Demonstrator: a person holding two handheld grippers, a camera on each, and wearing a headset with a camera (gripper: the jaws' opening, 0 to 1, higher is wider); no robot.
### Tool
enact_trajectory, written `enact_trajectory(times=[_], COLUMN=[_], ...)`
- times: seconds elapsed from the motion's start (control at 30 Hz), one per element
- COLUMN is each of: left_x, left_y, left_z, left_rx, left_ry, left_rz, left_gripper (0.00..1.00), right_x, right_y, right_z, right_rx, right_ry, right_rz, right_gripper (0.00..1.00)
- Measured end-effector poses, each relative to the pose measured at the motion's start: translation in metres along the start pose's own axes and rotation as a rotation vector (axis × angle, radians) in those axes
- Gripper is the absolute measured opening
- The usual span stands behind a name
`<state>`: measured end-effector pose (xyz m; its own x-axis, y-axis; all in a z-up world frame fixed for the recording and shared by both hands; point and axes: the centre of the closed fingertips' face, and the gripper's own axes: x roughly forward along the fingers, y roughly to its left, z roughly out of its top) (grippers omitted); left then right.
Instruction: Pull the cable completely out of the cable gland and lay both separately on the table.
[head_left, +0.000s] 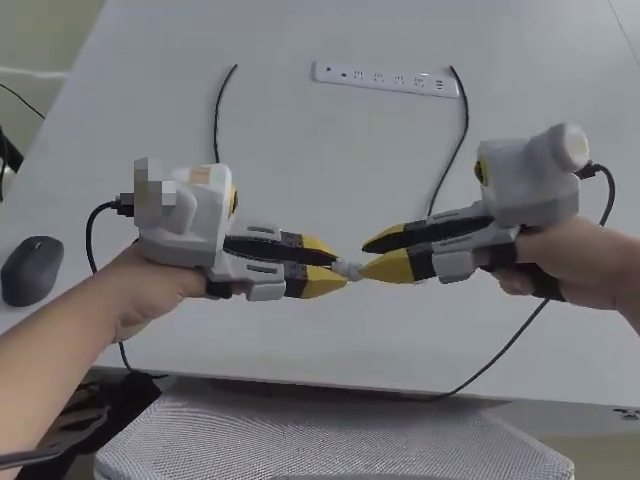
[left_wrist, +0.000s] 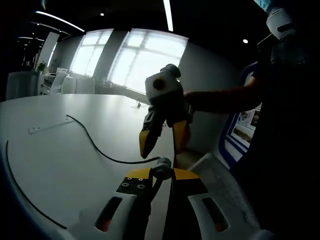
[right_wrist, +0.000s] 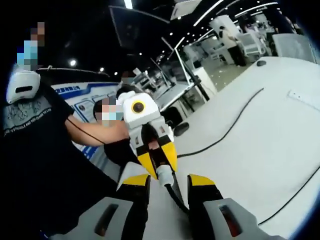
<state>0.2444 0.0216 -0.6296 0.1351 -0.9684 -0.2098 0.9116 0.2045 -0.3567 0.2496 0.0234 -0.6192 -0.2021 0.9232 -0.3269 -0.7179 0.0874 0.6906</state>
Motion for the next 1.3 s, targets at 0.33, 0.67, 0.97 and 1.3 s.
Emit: enact_trajectory(times=[0.33,0.67,0.97,1.3], left_x=[0.0,0.001,0.002,-0.001], left_y=[-0.001,-0.003,-0.003,-0.004], left_z=[0.004,0.001,-0.001,-0.001], left_rx=[0.046,0.065,0.034,-0.002], left_ry=[-0.008,0.016,0.022,0.009], left_rz=[-0.006,-0.006,0.002,0.0], left_gripper=[0.15,0.15,0.15,0.15], right_x=[0.007,0.008,0.009,0.013], right_y=[0.001,0.004,0.005,0.008], right_z=[-0.012,-0.014,-0.016,-0.016], right_rx=[0.107,0.136,-0.068,-0.461], right_ry=[0.032,0.038,0.061,0.155], right_rz=[0.077,0.111,0.044,-0.159], right_gripper=[0.16,0.09,0.08,0.07])
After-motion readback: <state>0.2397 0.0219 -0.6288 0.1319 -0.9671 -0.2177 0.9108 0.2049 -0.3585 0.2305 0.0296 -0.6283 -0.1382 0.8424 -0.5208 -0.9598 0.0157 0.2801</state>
